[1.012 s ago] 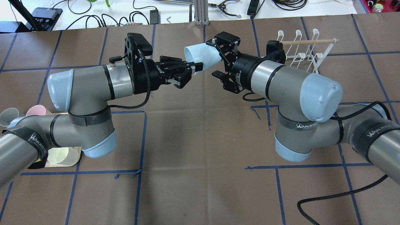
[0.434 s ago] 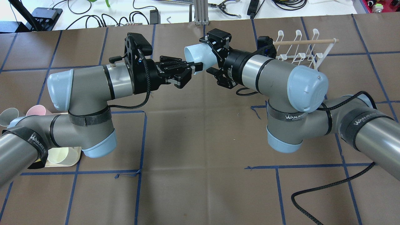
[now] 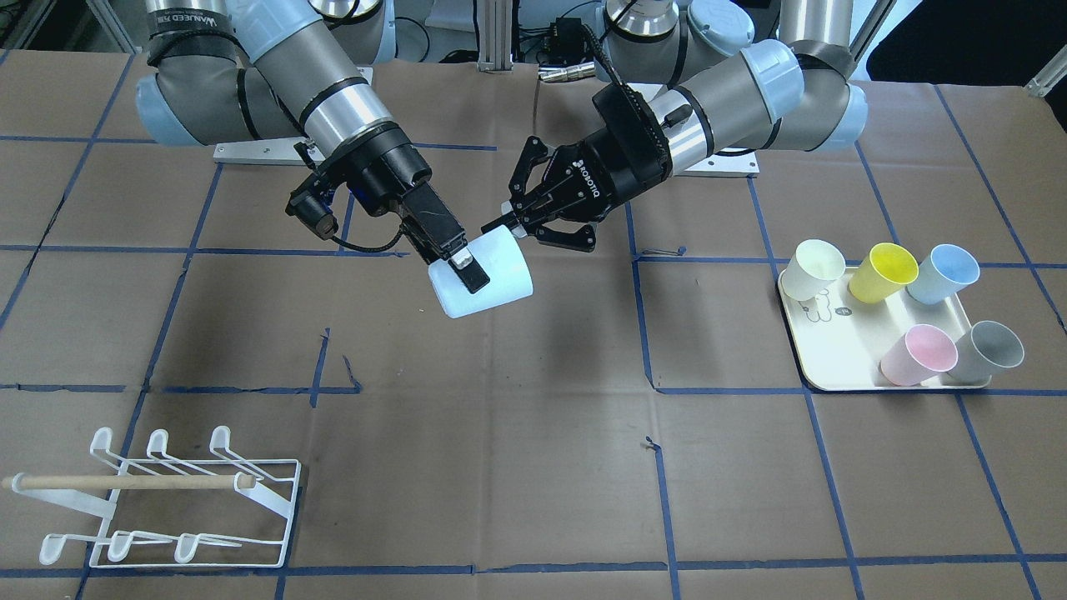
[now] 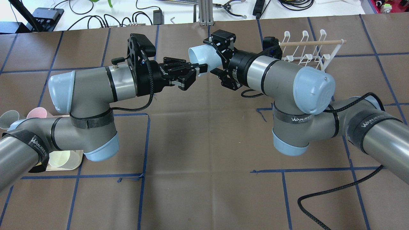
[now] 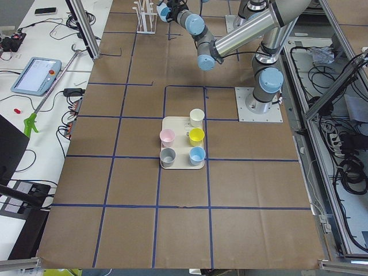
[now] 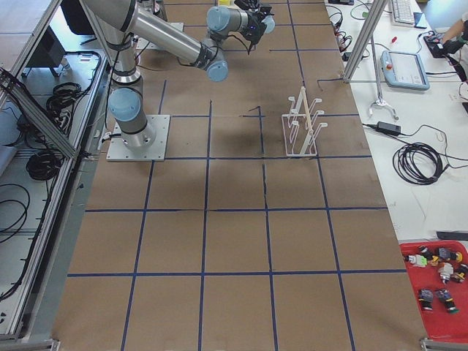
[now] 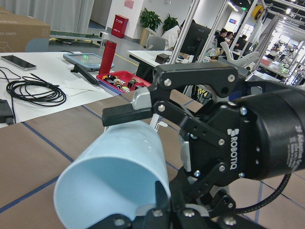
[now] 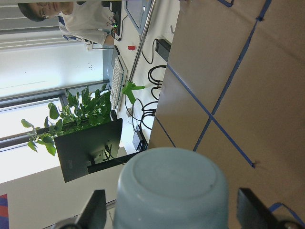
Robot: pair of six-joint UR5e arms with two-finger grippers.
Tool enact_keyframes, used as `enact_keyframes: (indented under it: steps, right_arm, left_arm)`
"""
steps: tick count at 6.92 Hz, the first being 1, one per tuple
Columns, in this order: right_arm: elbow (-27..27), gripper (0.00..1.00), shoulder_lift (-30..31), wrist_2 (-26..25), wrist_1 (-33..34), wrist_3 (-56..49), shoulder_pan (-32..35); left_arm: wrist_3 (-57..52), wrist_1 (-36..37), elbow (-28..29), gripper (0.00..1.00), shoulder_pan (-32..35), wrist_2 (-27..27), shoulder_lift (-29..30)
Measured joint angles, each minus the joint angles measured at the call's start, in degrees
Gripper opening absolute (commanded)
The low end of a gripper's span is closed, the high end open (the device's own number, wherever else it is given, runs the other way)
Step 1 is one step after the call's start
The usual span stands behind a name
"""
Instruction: Transfer IKEA cup to right arm and place on rack
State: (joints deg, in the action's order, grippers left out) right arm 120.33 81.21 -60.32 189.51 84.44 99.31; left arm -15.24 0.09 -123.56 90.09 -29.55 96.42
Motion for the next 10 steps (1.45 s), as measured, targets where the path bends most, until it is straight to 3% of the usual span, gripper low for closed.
enact_keyframes:
  steps: [1, 2, 4, 5, 6, 8, 10]
  right_arm:
    - [0.0, 0.61, 0.0, 0.0, 0.1, 0.0, 0.0]
    - [0.0, 0.54, 0.1, 0.1, 0.1, -0.1, 0.0]
    - [0.0, 0.5, 0.1, 0.4, 0.1, -0.1, 0.0]
    - [0.0, 0.5, 0.1, 0.6, 0.2, -0.1, 0.0]
    - [0.1, 0.47, 0.1, 0.7, 0.2, -0.1, -0.1]
    - [0.0, 0.4, 0.2, 0.6, 0.2, -0.1, -0.1]
    - [-0.4, 0.3, -0.1, 0.2, 0.4, -0.5, -0.3]
  left_arm:
    - [0.1, 0.0, 0.0, 0.12, 0.0, 0.0, 0.0]
    - [0.2, 0.0, 0.0, 0.5, 0.0, -0.1, -0.1]
    - [0.4, 0.0, 0.5, 0.65, -0.1, -0.7, -0.1]
    - [1.2, 0.0, 0.6, 0.9, -0.1, -0.8, -0.1]
    - [2.2, 0.1, 0.7, 0.99, -0.2, -0.9, 0.0]
    - [2.9, 0.2, 0.7, 0.99, -1.2, -1.0, 0.2]
    - [3.1, 0.1, 0.4, 0.99, -7.0, -0.8, -0.2]
